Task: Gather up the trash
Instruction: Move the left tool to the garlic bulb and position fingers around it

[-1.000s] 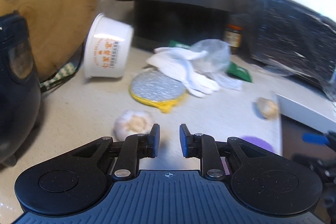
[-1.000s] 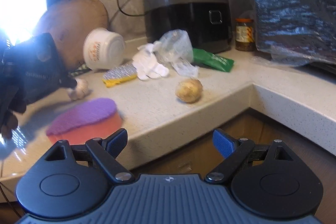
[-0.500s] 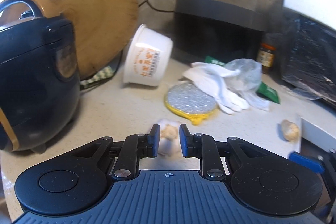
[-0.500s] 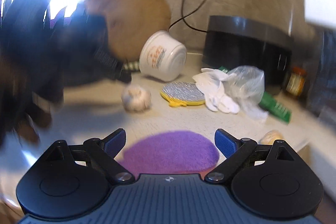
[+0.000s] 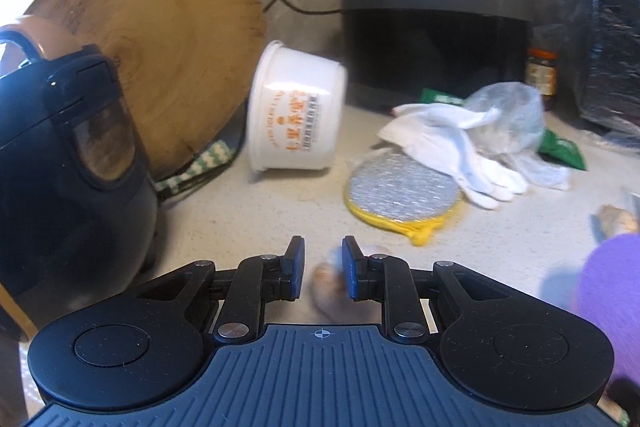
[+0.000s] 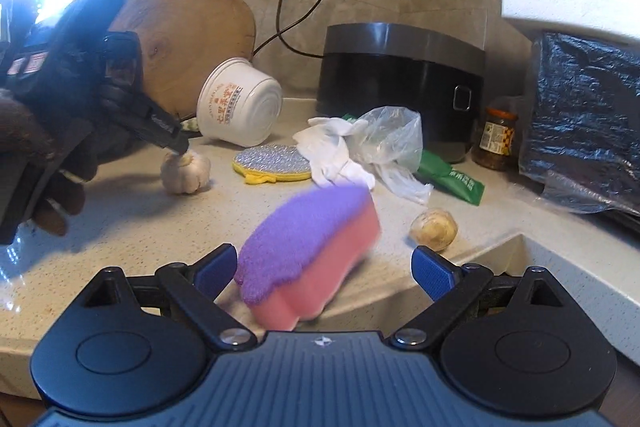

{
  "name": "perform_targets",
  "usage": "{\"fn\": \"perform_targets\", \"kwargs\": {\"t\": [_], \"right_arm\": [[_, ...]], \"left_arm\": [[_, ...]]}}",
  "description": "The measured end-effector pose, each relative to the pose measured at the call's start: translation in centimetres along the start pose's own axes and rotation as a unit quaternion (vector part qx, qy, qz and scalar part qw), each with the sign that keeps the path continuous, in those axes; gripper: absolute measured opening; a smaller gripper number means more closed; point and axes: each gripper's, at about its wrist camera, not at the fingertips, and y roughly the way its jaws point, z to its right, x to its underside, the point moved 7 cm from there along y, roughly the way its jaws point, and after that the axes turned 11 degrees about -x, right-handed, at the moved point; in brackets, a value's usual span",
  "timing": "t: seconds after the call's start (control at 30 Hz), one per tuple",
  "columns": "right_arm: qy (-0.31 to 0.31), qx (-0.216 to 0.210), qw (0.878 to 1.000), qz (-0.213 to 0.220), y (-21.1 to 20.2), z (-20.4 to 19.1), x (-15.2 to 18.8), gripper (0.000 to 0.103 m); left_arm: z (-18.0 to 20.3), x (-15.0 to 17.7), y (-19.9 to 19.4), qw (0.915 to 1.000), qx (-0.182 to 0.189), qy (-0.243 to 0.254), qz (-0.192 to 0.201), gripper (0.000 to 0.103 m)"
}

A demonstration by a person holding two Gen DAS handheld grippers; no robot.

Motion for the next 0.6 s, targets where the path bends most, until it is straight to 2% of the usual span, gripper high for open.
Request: {"fn": "perform_targets", "kwargs": {"t": [0.1,0.2,0.27,0.33,0.5,0.6], "right_arm": [[-0.007,-0.004,1.000,-0.010,0.0,-0.7,0.9,0.094],[-0.007,-0.009,1.000,-0.010,-0.4,-1.0,1.5,0.094],[-0.004,-0.013,1.000,-0.006,-0.8,-1.0,1.5,0.094],[-0.005,-0.012,1.000,0.000,-1.1,-1.0,1.5,0.095],[0.001,-0.013,1.000,0.016,-1.7,-0.6,1.0,0.095],[0.006,-0.014,1.000,0.022,-1.8,-0.5,0.7,0.095]], "left_arm": [[-1.1,-0.3,1.6,0.9994,-0.004,-0.030,-0.015,0.025],[-2.5,0.0,3.2,0.9920,0.037,-0.109,-0.052,0.023],[-2.9,0.2,3.7,0.9862,0.061,-0.140,-0.063,0.023],[-2.9,0.3,3.5,0.9859,0.069,-0.140,-0.061,0.023],[-1.6,0.2,1.4,0.9910,0.086,-0.092,-0.046,0.023],[-0.3,-0.2,-0.5,0.9910,0.117,-0.061,-0.023,0.023]]}}
